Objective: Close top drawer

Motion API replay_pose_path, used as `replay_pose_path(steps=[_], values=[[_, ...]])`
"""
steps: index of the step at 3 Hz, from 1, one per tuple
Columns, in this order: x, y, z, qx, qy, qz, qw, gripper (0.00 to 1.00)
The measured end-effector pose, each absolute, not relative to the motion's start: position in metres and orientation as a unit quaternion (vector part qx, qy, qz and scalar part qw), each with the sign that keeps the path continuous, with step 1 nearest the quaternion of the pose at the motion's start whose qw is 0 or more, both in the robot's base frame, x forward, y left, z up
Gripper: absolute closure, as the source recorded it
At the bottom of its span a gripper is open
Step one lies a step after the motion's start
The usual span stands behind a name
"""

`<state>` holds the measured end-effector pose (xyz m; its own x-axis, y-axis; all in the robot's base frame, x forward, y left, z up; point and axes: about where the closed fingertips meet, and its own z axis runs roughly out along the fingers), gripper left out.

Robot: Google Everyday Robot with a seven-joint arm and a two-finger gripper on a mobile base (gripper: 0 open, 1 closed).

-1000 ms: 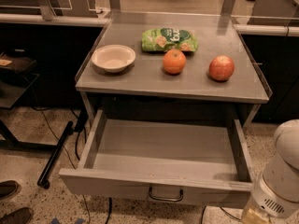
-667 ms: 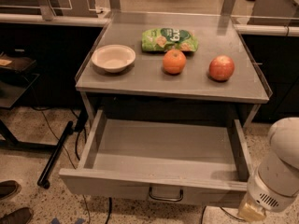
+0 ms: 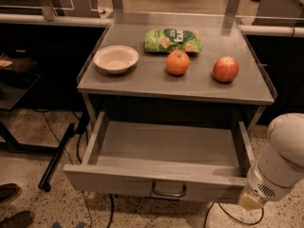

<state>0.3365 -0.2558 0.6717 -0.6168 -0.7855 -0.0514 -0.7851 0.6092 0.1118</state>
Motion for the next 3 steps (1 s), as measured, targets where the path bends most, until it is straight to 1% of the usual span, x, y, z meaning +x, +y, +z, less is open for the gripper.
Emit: replay_pose_path(steps=[1,3], values=[[0.3632,-0.2555,0.6605,0.436,-0.898,-0.049,-0.007,1.0],[0.3695,-0.2474,0.6611,0.435,-0.899,-0.052,-0.017,1.0]])
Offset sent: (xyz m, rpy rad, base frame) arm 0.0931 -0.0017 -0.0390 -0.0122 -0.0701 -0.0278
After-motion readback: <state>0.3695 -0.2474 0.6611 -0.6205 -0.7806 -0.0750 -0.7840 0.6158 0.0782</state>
